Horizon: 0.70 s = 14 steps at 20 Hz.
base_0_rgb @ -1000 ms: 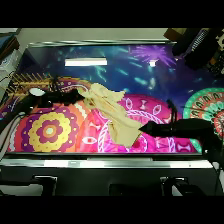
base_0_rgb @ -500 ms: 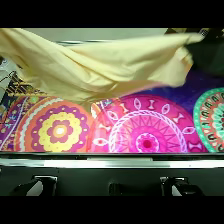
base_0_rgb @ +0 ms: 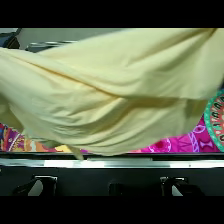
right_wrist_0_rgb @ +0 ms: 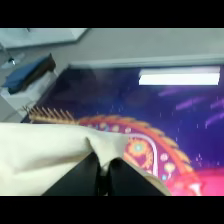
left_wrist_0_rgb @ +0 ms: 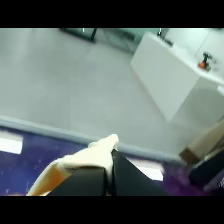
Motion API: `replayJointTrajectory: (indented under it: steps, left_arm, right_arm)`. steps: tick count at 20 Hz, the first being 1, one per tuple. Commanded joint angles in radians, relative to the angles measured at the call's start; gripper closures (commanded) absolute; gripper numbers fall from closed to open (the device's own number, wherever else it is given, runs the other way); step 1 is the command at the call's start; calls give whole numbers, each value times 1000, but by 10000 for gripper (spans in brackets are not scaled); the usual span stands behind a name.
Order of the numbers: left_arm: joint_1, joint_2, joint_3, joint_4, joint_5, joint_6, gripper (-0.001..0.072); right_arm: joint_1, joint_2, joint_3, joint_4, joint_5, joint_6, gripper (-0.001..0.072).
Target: Fold the clothes and pants, and hang the long-sleeved shirts on hangers.
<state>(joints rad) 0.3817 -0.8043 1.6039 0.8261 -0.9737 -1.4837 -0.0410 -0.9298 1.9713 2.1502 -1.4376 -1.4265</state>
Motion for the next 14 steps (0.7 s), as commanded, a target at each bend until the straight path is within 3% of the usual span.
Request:
replayJointTrajectory:
  steps: [1, 4, 8, 11, 14]
  left_arm:
    - [-108, -188, 2, 23, -55, 87, 694]
    - [-259, -459, 2, 91, -37, 100, 694]
    - [-381, -824, 3, 103, 77, 56, 694]
    - [-434, -1017, 6, 73, 178, 32, 694]
    - [-446, -1122, 34, -1, 198, 33, 689]
  right_arm:
    - [1, -121, -122, -26, -169, 69, 674]
    - [1, -235, -360, -71, -71, 17, 673]
    - [1, -417, -613, -101, 224, 24, 673]
    - [1, -596, -653, -97, 414, 25, 673]
    - [1, -723, -653, -57, 591, 34, 673]
